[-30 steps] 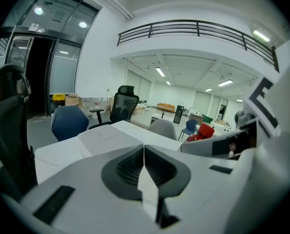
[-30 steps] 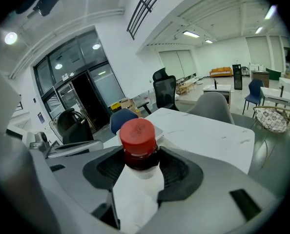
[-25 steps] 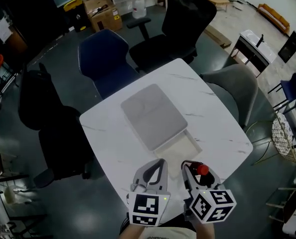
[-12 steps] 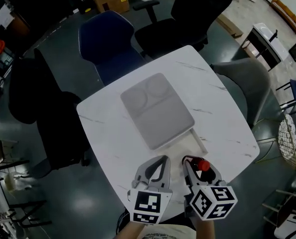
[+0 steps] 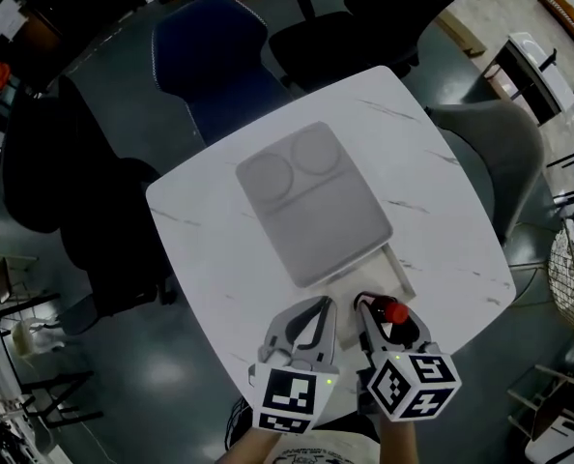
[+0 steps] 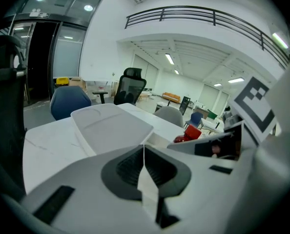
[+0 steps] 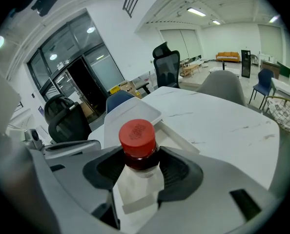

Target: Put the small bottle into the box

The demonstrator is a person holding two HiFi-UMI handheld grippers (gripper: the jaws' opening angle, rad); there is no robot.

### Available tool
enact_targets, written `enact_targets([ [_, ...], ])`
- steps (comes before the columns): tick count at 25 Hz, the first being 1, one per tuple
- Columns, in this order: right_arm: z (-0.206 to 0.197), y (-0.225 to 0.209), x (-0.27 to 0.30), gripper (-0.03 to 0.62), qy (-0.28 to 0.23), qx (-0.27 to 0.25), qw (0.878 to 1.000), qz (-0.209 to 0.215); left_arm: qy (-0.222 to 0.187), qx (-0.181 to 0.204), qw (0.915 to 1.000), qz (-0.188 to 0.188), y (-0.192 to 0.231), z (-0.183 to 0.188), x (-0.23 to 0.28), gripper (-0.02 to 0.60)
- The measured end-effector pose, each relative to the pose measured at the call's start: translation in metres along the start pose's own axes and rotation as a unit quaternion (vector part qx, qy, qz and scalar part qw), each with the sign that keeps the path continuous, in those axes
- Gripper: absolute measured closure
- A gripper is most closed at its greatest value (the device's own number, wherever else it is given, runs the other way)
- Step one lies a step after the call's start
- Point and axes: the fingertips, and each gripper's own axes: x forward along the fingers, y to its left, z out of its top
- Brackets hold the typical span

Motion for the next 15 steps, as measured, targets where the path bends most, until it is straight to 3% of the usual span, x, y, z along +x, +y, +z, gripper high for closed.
enact_targets([
  [15, -0.006, -0.01, 0.028, 0.367, 0.028, -0.005, 1.0, -0.004, 0.025, -0.024, 0.9994, 0.006, 0.0, -0.02, 0.015, 0.561],
])
